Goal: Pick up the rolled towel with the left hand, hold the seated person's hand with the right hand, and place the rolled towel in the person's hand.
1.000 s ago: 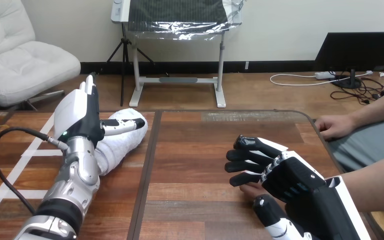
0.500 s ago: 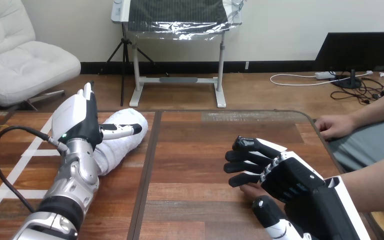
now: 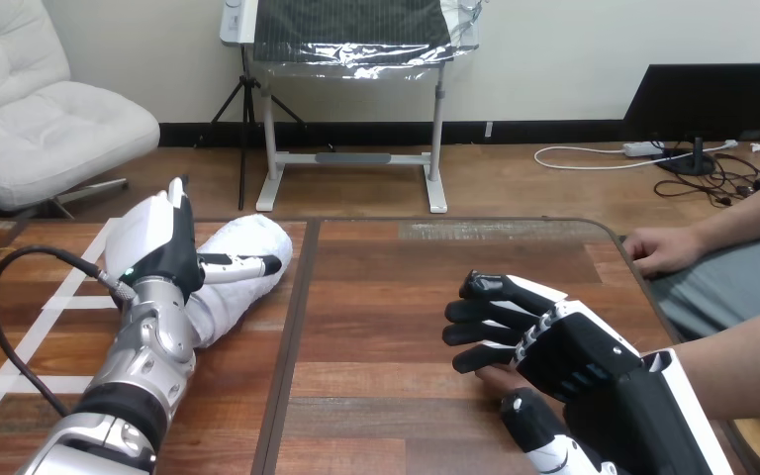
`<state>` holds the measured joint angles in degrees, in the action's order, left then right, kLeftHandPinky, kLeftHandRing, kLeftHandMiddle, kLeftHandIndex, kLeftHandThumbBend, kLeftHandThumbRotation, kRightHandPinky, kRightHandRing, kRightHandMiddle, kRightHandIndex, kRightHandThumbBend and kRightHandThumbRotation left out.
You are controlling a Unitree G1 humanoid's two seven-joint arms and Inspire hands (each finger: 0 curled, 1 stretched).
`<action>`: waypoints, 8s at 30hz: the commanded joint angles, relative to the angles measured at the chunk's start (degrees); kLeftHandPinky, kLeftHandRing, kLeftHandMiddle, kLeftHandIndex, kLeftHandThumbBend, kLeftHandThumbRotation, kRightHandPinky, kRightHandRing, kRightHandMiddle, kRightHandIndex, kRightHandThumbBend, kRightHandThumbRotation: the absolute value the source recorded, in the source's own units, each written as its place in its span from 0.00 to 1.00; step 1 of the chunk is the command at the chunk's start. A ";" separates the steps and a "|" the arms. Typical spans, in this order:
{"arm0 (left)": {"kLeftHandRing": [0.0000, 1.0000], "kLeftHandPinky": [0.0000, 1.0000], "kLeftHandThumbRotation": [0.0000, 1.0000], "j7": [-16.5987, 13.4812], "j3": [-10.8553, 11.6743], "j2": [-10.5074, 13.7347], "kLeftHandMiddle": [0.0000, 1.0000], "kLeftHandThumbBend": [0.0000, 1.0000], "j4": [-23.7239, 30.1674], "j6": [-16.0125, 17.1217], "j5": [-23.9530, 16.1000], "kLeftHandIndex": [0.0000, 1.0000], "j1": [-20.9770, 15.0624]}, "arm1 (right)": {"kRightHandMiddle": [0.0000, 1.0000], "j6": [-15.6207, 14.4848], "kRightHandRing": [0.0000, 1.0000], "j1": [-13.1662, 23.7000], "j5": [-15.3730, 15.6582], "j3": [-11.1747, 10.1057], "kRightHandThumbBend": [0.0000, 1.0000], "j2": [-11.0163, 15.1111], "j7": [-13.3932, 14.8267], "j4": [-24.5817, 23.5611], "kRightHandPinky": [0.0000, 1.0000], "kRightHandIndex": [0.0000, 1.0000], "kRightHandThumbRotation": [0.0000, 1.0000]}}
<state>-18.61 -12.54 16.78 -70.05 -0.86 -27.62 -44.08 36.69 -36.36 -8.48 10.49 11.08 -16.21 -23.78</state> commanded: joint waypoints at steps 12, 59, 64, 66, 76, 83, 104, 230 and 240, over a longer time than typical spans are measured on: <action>1.00 1.00 0.43 2.43 -0.76 -1.01 1.00 1.00 -1.25 -3.07 0.13 1.00 -6.79 | 0.75 0.65 0.71 3.23 -2.32 -0.03 0.52 0.55 -1.17 -2.07 0.61 0.77 0.54; 0.99 1.00 0.39 7.08 -1.86 -4.23 1.00 0.96 -4.79 -12.49 -0.38 0.97 -9.73 | 0.74 1.19 0.70 2.95 -4.95 -0.53 0.56 0.74 -3.20 -3.54 0.62 0.74 0.53; 0.96 0.96 0.34 5.07 -3.22 -4.76 0.97 0.96 -4.99 -13.64 -1.74 0.94 -9.77 | 0.74 1.00 0.70 2.69 -5.65 -0.48 0.56 0.94 -3.42 -3.84 0.62 0.74 0.53; 0.92 0.90 0.30 4.28 -3.67 -4.93 0.95 0.96 -5.03 -13.94 -2.12 0.92 -9.74 | 0.74 0.96 0.70 2.59 -5.86 -0.47 0.56 0.95 -3.48 -3.92 0.63 0.74 0.52; 0.81 0.67 0.12 0.54 -5.27 -5.75 0.87 0.91 -5.37 -15.74 -3.57 0.87 -9.50 | 0.74 1.10 0.71 2.26 -7.03 -0.41 0.55 0.96 -4.09 -4.19 0.65 0.74 0.49; 0.71 0.52 0.03 -1.49 -6.75 -5.92 0.81 0.88 -5.55 -16.59 -4.52 0.82 -9.19 | 0.74 1.15 0.71 1.93 -7.26 -0.42 0.55 0.84 -4.21 -4.60 0.65 0.74 0.46; 0.69 0.46 0.00 -3.33 -8.92 -5.42 0.79 0.79 -5.97 -17.07 -5.94 0.77 -8.34 | 0.73 1.99 0.69 1.08 -7.27 -0.08 0.56 0.11 -3.88 -5.51 0.62 0.72 0.44; 0.35 0.30 0.00 -17.97 4.57 -3.00 0.42 0.69 24.00 13.06 3.16 0.45 11.87 | 0.73 2.28 0.68 1.48 -7.55 -0.53 0.54 0.66 -4.06 -4.64 0.61 0.74 0.43; 0.35 0.30 0.00 -16.93 5.82 -3.43 0.42 0.68 31.03 17.95 4.47 0.44 15.76 | 0.74 2.92 0.69 2.45 -2.61 -3.08 0.55 -0.58 -2.14 -3.74 0.61 0.74 0.47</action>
<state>-35.52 -7.99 12.22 -47.02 12.25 -23.68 -27.30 38.71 -37.35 -14.12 9.99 11.56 -19.96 -26.87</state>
